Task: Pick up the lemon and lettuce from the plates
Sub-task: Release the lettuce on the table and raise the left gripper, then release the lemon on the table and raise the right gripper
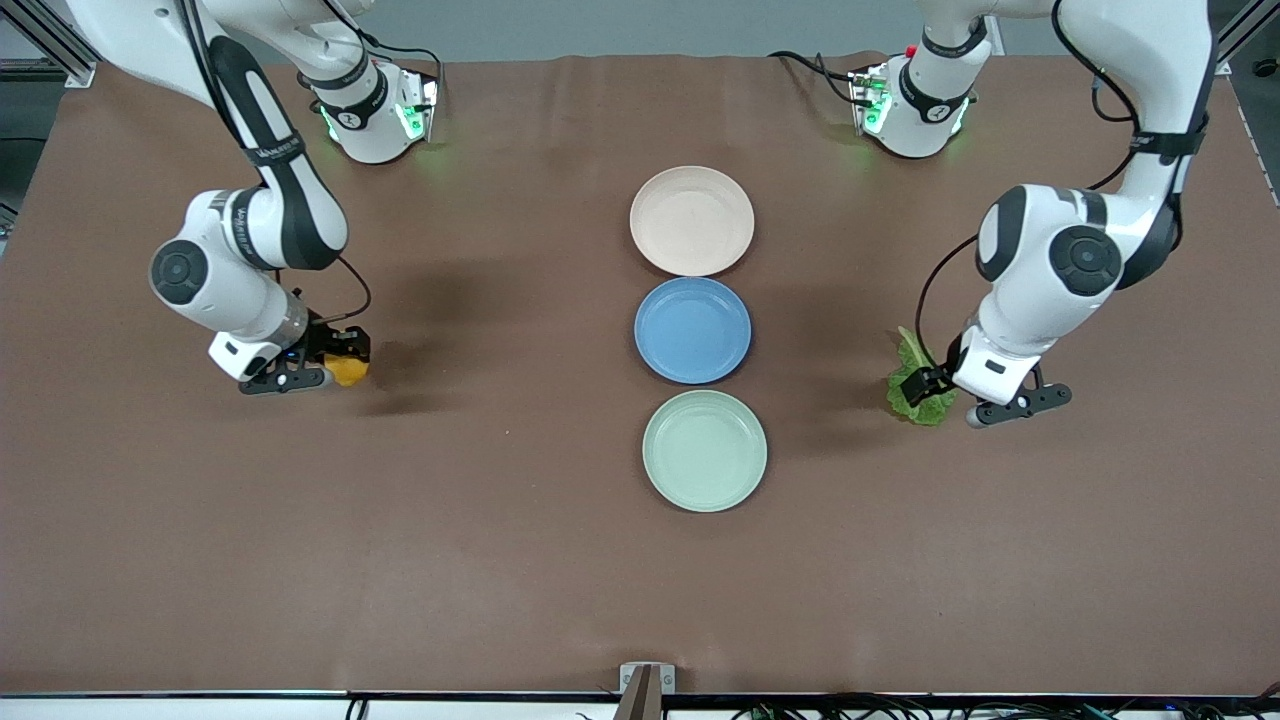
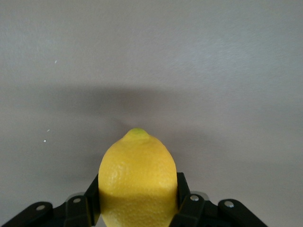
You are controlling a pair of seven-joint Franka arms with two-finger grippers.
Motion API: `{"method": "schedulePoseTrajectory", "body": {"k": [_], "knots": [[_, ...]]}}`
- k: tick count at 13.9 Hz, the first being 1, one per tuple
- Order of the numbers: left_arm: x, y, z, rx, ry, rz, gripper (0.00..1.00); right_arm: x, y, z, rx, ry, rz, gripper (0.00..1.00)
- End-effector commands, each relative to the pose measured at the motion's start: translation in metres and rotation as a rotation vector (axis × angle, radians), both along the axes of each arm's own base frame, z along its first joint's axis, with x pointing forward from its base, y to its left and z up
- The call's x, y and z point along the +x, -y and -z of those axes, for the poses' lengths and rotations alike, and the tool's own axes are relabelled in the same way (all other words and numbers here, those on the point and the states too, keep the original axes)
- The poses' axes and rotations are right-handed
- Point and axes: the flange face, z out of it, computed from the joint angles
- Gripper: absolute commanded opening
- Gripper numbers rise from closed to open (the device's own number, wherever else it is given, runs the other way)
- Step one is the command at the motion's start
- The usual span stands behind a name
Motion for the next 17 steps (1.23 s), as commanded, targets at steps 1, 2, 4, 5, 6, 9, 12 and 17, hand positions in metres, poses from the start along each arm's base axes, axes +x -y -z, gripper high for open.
{"method": "schedulePoseTrajectory", "body": {"k": [1, 2, 4, 5, 6, 9, 12, 17], "knots": [[-0.006, -0.034, -0.027, 0.021, -0.048, 0.158, 1.0, -0.01, -0.009, 0.011, 0.011, 0.018, -0.017, 0.01], [-0.01, -0.043, -0.041, 0.022, -0.062, 0.198, 1.0, -0.011, -0.009, 0.017, 0.009, 0.015, -0.018, 0.01], [-0.019, -0.067, -0.073, 0.027, -0.076, 0.224, 1.0, -0.01, -0.01, 0.023, 0.005, 0.024, -0.022, 0.01], [-0.021, -0.08, -0.09, 0.027, -0.079, 0.232, 1.0, -0.01, -0.01, 0.025, 0.004, 0.023, -0.02, 0.01], [-0.021, -0.082, -0.106, 0.027, -0.085, 0.242, 1.0, -0.011, -0.009, 0.027, 0.003, 0.021, -0.022, 0.01], [-0.012, -0.084, -0.165, 0.022, -0.114, 0.238, 1.0, -0.011, -0.008, 0.031, 0.001, 0.017, -0.019, 0.01], [-0.01, -0.083, -0.24, 0.02, -0.119, 0.232, 1.0, -0.012, -0.008, 0.037, -0.002, 0.019, -0.018, 0.02], [-0.014, -0.074, -0.314, 0.028, -0.057, 0.242, 1.0, -0.012, -0.008, 0.042, -0.003, 0.006, -0.018, 1.0]]}}
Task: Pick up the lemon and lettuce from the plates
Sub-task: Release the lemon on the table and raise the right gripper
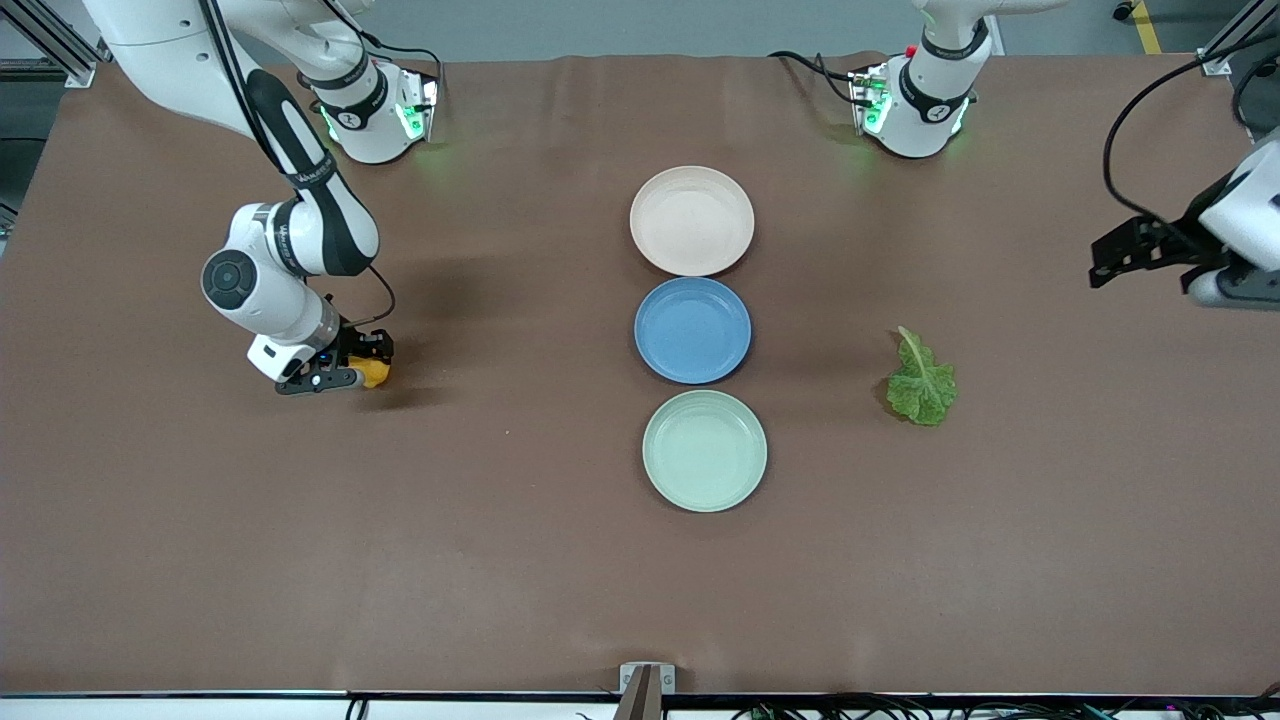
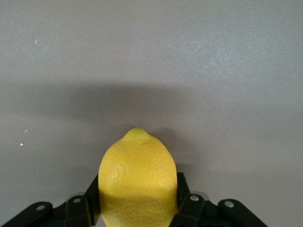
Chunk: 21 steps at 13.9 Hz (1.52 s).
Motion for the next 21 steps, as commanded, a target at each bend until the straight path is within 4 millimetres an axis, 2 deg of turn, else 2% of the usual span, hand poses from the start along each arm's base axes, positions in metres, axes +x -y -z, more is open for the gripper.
{"method": "schedulePoseTrajectory", "body": {"k": [1, 3, 4, 6, 9, 12, 14, 17, 21], "knots": [[0.002, 0.005, -0.024, -0.01, 0.018, 0.011, 1.0, -0.001, 0.001, -0.002, 0.013, 0.003, 0.002, 1.0], [0.002, 0.002, -0.041, -0.013, 0.052, 0.001, 1.0, 0.007, 0.001, -0.014, 0.017, 0.022, 0.009, 1.0], [0.002, 0.0, -0.041, -0.014, 0.052, -0.001, 1.0, 0.013, -0.001, -0.024, 0.022, -0.01, 0.01, 1.0], [0.002, -0.001, -0.042, -0.023, 0.055, -0.008, 1.0, 0.032, 0.002, -0.062, 0.037, -0.077, 0.011, 1.0], [0.002, 0.0, -0.042, -0.024, 0.055, -0.008, 1.0, 0.053, 0.021, -0.118, 0.026, -0.136, 0.023, 1.0], [0.002, -0.001, -0.042, -0.025, 0.053, -0.006, 1.0, 0.073, 0.038, -0.196, -0.03, -0.145, 0.091, 1.0], [0.005, -0.001, -0.036, -0.025, 0.044, -0.005, 1.0, 0.082, 0.052, -0.236, -0.056, -0.153, 0.108, 1.0], [0.007, -0.002, -0.033, -0.024, 0.038, -0.011, 1.0, 0.088, 0.058, -0.282, -0.079, -0.168, 0.099, 1.0], [0.005, -0.002, -0.038, -0.019, 0.05, -0.007, 1.0, 0.091, 0.082, -0.333, -0.071, -0.155, 0.095, 1.0]]}}
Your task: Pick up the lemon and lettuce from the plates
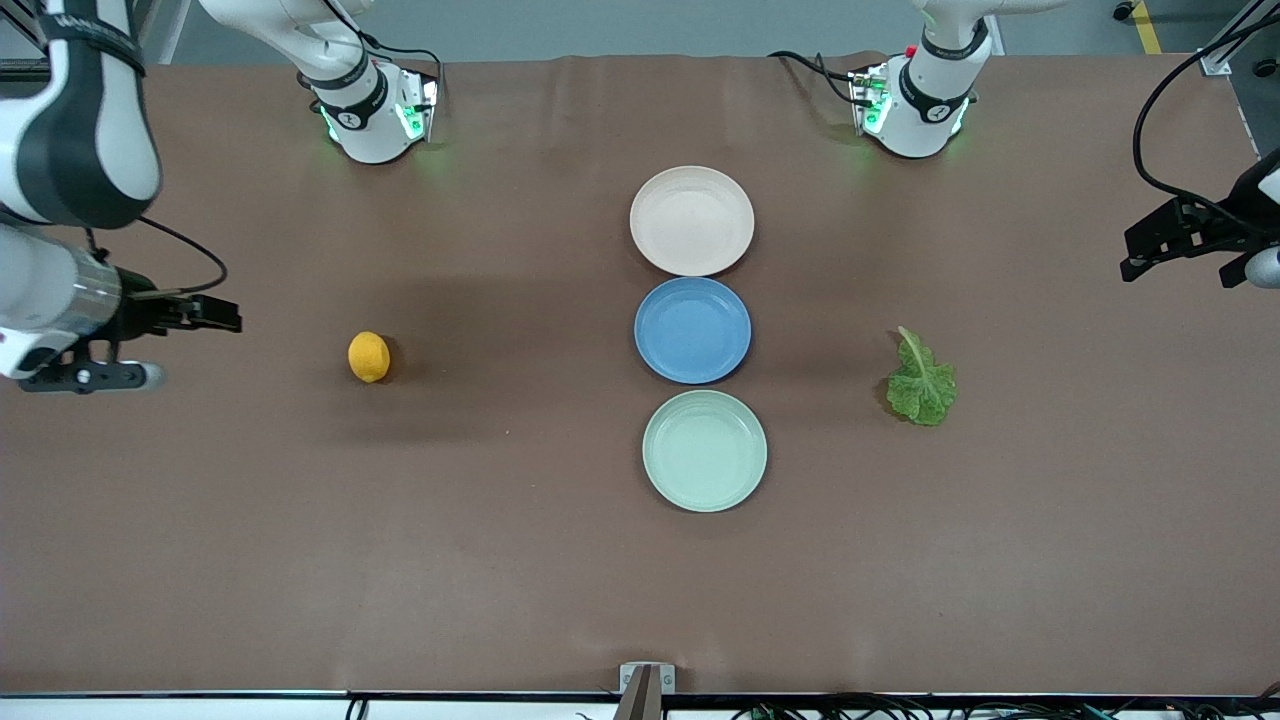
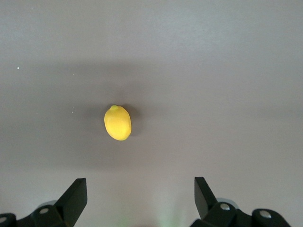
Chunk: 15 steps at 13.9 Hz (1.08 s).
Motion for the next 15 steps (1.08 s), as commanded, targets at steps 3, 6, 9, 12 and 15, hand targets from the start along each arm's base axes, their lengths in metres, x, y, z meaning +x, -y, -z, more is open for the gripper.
{"method": "schedulePoseTrajectory", "body": {"k": [3, 6, 9, 12, 15], "knots": [[-0.003, 0.001, -0.013, -0.015, 0.013, -0.003, 1.0, 0.014, 0.028, -0.047, -0.017, 0.064, 0.01, 1.0], [-0.002, 0.001, -0.012, -0.015, 0.018, -0.004, 1.0, 0.015, 0.038, -0.064, -0.043, 0.088, 0.02, 1.0], [-0.002, 0.001, -0.012, -0.015, 0.019, -0.004, 1.0, 0.01, 0.037, -0.063, -0.027, 0.051, 0.055, 1.0], [-0.002, 0.001, -0.012, -0.015, 0.019, -0.004, 1.0, 0.007, 0.039, -0.058, -0.005, 0.027, 0.06, 1.0], [-0.002, 0.001, -0.013, -0.015, 0.021, -0.004, 1.0, 0.002, 0.037, -0.065, -0.001, 0.027, 0.057, 1.0]]}}
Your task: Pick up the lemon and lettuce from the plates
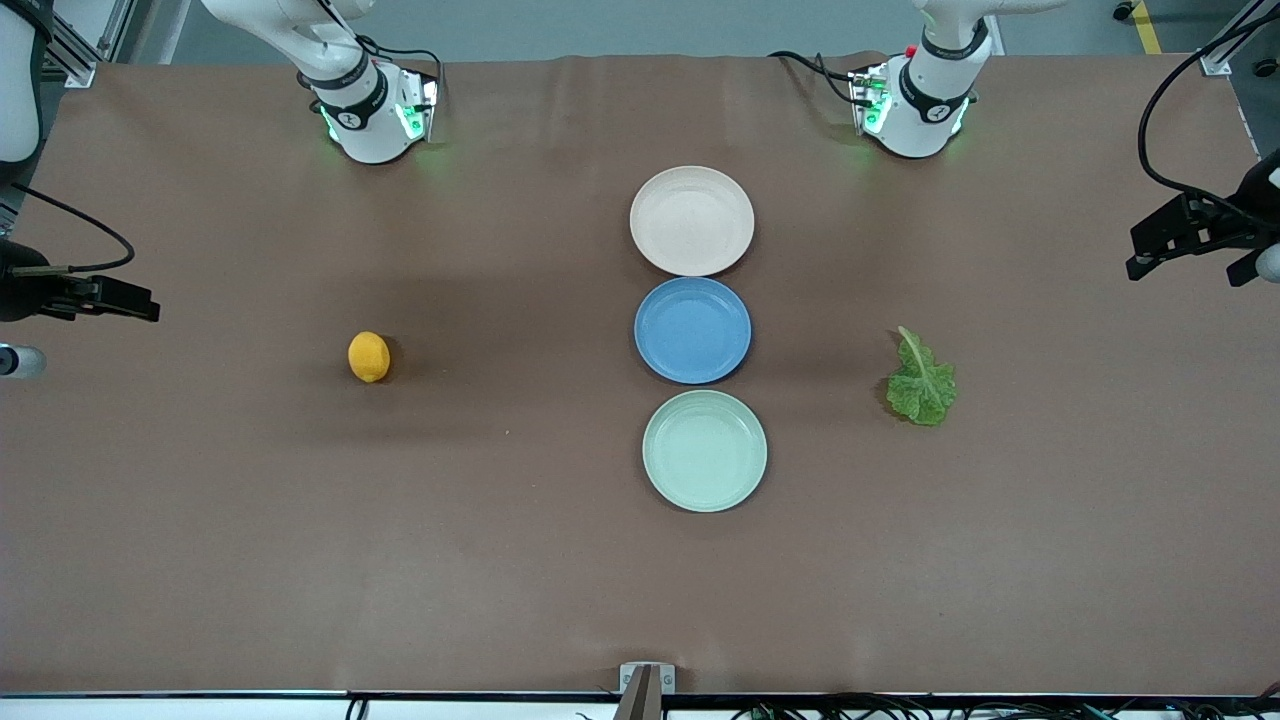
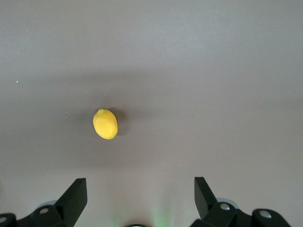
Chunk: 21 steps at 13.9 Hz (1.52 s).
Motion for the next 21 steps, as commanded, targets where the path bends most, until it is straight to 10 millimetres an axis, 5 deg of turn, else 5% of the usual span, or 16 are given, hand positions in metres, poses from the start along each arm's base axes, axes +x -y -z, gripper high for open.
{"method": "schedulePoseTrajectory", "body": {"k": [1, 14, 21], "knots": [[-0.001, 0.0, -0.007, -0.015, 0.008, -0.004, 1.0, -0.007, -0.003, -0.011, 0.018, 0.002, 0.013, 1.0], [-0.002, 0.001, -0.007, -0.015, 0.01, -0.003, 1.0, -0.066, -0.018, -0.027, 0.027, 0.115, 0.042, 1.0], [-0.001, 0.001, -0.009, -0.015, 0.02, -0.003, 1.0, -0.074, -0.022, -0.042, 0.018, 0.144, 0.016, 1.0]]}}
